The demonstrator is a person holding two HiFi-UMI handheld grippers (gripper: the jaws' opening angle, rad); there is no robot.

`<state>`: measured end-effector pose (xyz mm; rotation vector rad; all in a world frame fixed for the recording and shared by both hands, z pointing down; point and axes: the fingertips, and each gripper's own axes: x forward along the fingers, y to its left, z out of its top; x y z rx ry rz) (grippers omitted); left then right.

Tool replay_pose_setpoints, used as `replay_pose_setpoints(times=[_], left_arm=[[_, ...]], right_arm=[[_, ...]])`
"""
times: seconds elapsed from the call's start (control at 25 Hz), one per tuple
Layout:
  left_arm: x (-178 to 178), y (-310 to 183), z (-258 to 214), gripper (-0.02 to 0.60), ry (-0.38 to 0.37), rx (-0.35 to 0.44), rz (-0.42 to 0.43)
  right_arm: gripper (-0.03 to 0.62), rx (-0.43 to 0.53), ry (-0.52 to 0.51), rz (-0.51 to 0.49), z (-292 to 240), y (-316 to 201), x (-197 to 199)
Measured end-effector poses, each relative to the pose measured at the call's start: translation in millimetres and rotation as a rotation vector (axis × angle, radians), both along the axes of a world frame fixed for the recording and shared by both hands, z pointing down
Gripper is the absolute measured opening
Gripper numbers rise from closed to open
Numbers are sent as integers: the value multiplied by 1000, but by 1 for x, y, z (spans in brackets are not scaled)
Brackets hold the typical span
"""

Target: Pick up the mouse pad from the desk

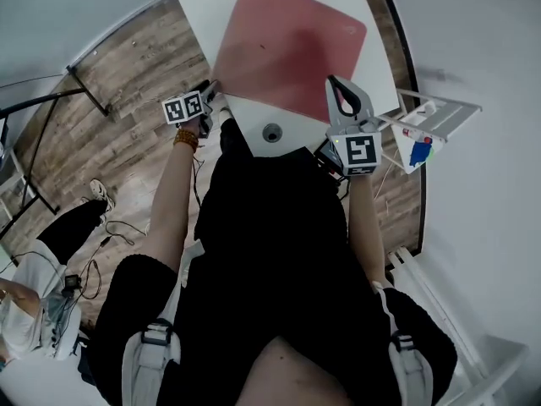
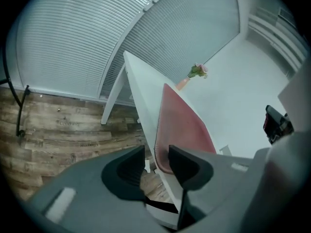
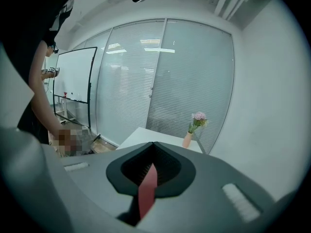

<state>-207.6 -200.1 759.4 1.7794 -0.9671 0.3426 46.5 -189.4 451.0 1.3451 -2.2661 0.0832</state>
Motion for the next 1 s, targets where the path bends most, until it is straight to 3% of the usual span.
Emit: replay_pose_setpoints(times=[0.16, 0.32, 0.64, 0.76, 1.0], left_arm=[[5, 4, -4, 126, 57, -24, 43], [8, 3, -14, 19, 43, 4, 73], [28, -5, -70, 12, 41, 120, 165], [39, -7, -94, 12, 70, 143, 148], [60, -21, -138, 12, 121, 178, 91]], right_arm=[[21, -9, 13, 48, 4, 7, 18], [21, -49, 37, 114, 21, 14, 57], [21, -169, 39, 175, 78, 37, 116], [26, -246, 78, 126, 119, 55, 127], [129, -401, 276, -170, 215, 98, 130]])
